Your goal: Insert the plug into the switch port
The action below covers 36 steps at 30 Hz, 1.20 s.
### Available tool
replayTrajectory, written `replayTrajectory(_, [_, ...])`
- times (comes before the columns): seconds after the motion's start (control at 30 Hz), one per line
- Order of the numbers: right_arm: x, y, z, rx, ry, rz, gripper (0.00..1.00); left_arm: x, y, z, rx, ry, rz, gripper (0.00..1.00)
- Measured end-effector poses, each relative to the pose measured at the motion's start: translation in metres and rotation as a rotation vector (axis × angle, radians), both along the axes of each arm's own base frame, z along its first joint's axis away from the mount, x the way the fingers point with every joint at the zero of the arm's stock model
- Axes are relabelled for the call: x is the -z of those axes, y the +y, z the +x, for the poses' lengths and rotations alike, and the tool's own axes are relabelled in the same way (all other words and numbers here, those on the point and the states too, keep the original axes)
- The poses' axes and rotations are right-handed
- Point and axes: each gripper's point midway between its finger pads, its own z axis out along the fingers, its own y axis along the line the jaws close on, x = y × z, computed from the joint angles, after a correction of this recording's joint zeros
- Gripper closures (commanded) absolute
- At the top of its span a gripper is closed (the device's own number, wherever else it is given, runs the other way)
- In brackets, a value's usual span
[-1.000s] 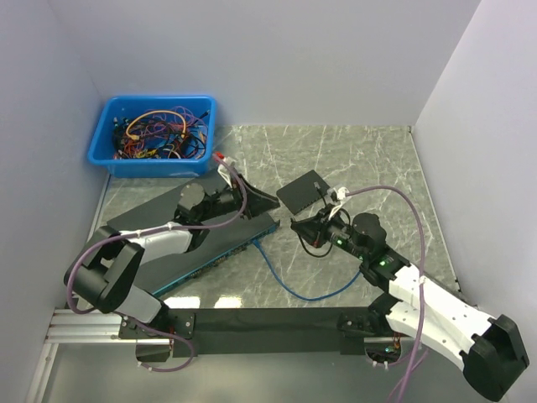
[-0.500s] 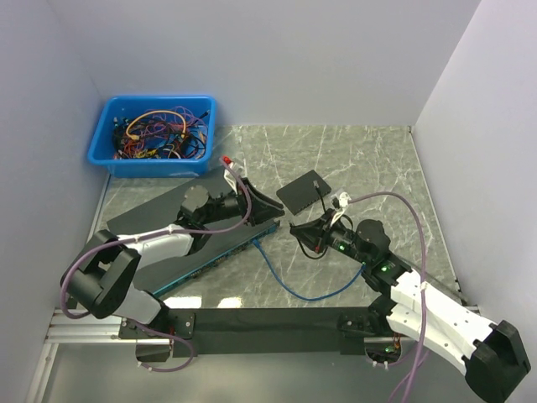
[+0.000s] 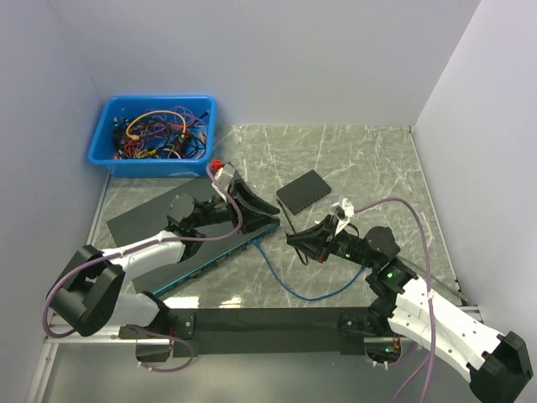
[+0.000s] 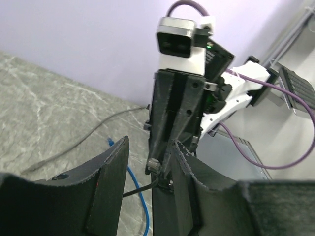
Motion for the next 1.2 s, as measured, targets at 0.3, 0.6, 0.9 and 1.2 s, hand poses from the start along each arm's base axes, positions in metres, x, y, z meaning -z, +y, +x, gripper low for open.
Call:
replayTrajectory(0.3, [-0.006,0.004,-0.007,-0.051,0.005,0.020,1.00,-0.002,-0.004,-0.026,0.115,-0.058,-0.017,0.54])
replayTrajectory(0.6, [-0.038,0.008,-0.016,-0.106,-0.045,0.086,1.00,0.009,-0.015,-0.045,0.178,-0.071,0.030,0.54])
replayTrajectory(0.9, [-0.041,0.007,-0.021,-0.124,-0.041,0.097,1.00,-0.006,-0.011,-0.049,0.147,-0.123,0.008,0.54])
replayTrajectory(1.2, [-0.045,0.004,-0.024,-0.123,-0.056,0.106,1.00,-0.019,-0.006,-0.050,0.114,-0.155,-0.016,0.56])
